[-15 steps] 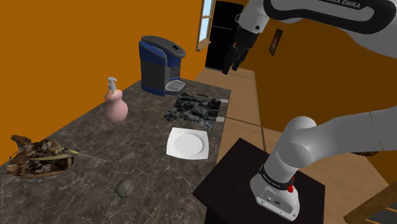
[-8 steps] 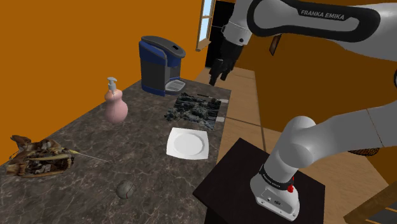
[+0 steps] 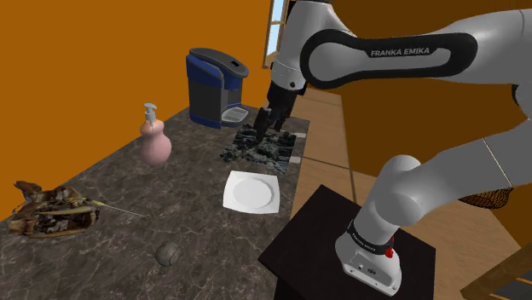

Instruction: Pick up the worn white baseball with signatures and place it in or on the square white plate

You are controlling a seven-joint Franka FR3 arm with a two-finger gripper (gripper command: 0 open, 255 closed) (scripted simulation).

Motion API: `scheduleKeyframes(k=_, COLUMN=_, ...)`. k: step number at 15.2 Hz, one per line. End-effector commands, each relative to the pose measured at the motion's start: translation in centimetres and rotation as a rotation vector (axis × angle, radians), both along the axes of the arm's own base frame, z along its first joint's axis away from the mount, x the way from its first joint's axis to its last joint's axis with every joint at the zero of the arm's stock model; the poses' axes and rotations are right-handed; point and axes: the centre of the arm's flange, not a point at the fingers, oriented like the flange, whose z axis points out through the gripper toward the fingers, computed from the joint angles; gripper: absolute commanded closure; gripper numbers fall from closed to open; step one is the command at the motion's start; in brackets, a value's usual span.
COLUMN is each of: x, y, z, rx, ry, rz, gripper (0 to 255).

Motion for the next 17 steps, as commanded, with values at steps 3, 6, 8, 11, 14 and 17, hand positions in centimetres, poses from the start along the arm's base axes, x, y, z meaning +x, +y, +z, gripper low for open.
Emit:
scheduleKeyframes(k=3, x=1.1, y=4.2, z=-3.5, rx=-0.007, ry=0.009, rz=-0.003, gripper=0)
scheduleKeyframes(k=6, x=2.0, y=7.1, z=-6.1, rx=-0.014, ry=0.016, rz=-0.004, gripper=0)
scheduleKeyframes(k=8, x=2.6, y=9.1, z=-7.9, rx=-0.018, ry=0.021, rz=-0.005, gripper=0)
scheduleKeyframes(k=11, x=3.4, y=12.0, z=-10.5, rx=-0.024, ry=0.029, rz=-0.006, gripper=0)
scheduleKeyframes(k=14, x=4.2, y=14.9, z=-13.2, rx=-0.030, ry=0.036, rz=-0.008, gripper=0)
scheduleKeyframes(k=17, x=5.1, y=17.8, z=-15.9, rx=-0.037, ry=0.043, rz=-0.009, gripper=0)
